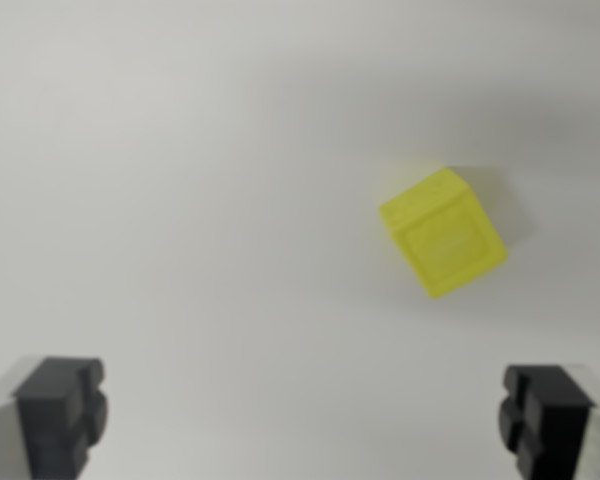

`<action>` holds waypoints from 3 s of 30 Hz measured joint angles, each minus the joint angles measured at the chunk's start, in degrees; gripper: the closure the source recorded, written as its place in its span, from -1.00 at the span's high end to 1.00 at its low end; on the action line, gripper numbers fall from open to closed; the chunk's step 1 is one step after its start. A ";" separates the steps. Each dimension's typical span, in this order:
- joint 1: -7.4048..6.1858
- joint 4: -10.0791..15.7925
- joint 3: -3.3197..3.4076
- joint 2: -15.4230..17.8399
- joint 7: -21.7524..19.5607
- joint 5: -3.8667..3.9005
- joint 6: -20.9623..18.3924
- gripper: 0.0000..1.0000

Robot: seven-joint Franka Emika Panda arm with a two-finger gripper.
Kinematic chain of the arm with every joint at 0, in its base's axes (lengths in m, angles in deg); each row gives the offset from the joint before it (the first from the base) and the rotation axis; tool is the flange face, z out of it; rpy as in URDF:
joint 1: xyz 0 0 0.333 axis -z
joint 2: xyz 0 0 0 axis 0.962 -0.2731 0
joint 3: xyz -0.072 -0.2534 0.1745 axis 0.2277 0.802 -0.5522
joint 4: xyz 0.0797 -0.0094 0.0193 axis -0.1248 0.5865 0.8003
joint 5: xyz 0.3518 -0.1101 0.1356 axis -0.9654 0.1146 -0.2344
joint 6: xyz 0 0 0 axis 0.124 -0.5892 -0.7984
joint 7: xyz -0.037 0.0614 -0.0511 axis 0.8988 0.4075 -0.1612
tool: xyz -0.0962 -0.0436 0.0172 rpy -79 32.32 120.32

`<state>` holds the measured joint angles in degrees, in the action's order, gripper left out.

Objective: Pick yellow cube

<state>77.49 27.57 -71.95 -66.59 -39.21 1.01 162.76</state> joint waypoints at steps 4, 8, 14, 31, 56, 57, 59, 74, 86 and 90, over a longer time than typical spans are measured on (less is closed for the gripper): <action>0.34 0.66 0.00 -0.32 1.54 0.01 1.12 1.00; 0.68 1.30 0.00 -0.68 3.11 0.02 2.24 1.00; 1.20 2.19 0.00 -1.24 5.45 0.03 3.90 1.00; 2.69 4.41 0.00 -3.15 12.23 0.03 8.58 1.00; 4.92 6.81 -0.01 -6.70 22.48 -0.30 15.31 1.00; 5.00 6.88 -0.01 -6.86 22.88 -0.33 15.57 1.00; 5.18 7.02 -0.01 -7.18 23.73 -0.38 16.10 1.00; 6.54 7.86 -0.02 -9.78 30.08 -0.84 19.96 1.00; 7.62 8.24 -0.04 -12.04 35.25 -1.33 22.93 1.00; 7.99 8.33 -0.04 -12.84 37.02 -1.53 23.90 1.00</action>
<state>85.48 35.90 -72.00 -79.43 -2.19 -0.51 186.66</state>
